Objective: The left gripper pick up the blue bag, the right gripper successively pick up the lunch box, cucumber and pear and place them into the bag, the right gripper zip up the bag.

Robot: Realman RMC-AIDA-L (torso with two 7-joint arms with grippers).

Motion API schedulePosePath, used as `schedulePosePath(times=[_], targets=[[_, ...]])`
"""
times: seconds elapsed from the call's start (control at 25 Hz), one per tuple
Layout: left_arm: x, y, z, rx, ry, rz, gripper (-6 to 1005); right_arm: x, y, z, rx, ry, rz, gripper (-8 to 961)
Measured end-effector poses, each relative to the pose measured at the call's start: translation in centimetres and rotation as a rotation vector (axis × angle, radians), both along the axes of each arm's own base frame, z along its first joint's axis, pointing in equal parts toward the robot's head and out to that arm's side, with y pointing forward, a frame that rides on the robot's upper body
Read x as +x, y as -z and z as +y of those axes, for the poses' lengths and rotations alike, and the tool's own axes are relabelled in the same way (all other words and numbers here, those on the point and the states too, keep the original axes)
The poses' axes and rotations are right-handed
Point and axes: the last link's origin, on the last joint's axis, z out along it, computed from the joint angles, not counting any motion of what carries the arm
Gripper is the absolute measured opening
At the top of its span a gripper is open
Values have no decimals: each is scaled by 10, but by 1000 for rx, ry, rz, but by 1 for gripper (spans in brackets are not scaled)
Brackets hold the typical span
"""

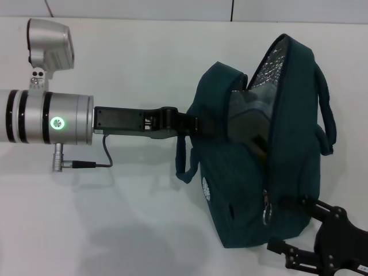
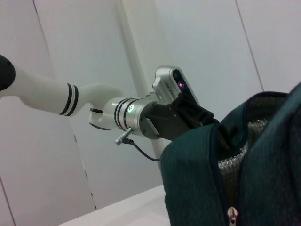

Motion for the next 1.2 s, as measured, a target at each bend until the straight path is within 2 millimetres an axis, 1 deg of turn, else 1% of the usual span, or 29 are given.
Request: schedulePosePath(times=[0.48,0.72,0.88,1.2], targets=[[2,1,-1,-3,4,-12,96,-13,8,13,-52,-65,-24,824],[5,3,0,-11,8,-19,97,-18,13,14,-97,-101,-50,823],[4,3,-1,-10,6,-18,97,-16,11,13,-92,-104,-52,823],[4,3,0,-10,5,-17,97,-12,7,16,-40,-34,-27,823]])
